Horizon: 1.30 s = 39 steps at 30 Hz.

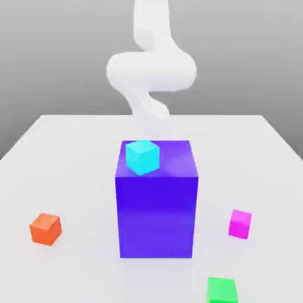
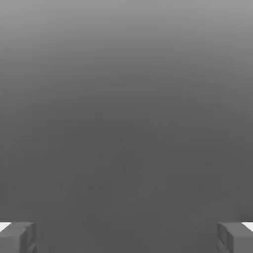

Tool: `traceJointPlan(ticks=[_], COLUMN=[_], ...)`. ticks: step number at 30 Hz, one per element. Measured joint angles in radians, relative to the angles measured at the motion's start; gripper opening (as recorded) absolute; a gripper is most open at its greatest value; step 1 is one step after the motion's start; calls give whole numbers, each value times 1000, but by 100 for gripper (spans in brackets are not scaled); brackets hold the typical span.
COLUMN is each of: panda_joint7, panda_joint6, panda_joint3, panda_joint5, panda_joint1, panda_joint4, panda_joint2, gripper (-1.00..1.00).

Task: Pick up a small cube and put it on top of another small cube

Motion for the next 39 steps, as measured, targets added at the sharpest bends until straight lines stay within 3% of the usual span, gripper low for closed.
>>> traceJointPlan(ticks=[15, 20, 26, 27, 34, 39], panda_joint7=[-420, -466, -395, -390, -385, -439], panda_joint6=[377, 503, 675, 704, 710, 586], panda_joint3=[102, 149, 56, 41, 35, 86], panda_joint5=[68, -26, -145, -151, -157, -87], panda_joint1=[355, 437, 505, 519, 524, 490], panda_joint4=[-354, -459, -436, -430, -428, -458], panda_joint2=[562, 743, 961, 997, 1005, 850], gripper=[0, 0, 0, -100, -100, -100])
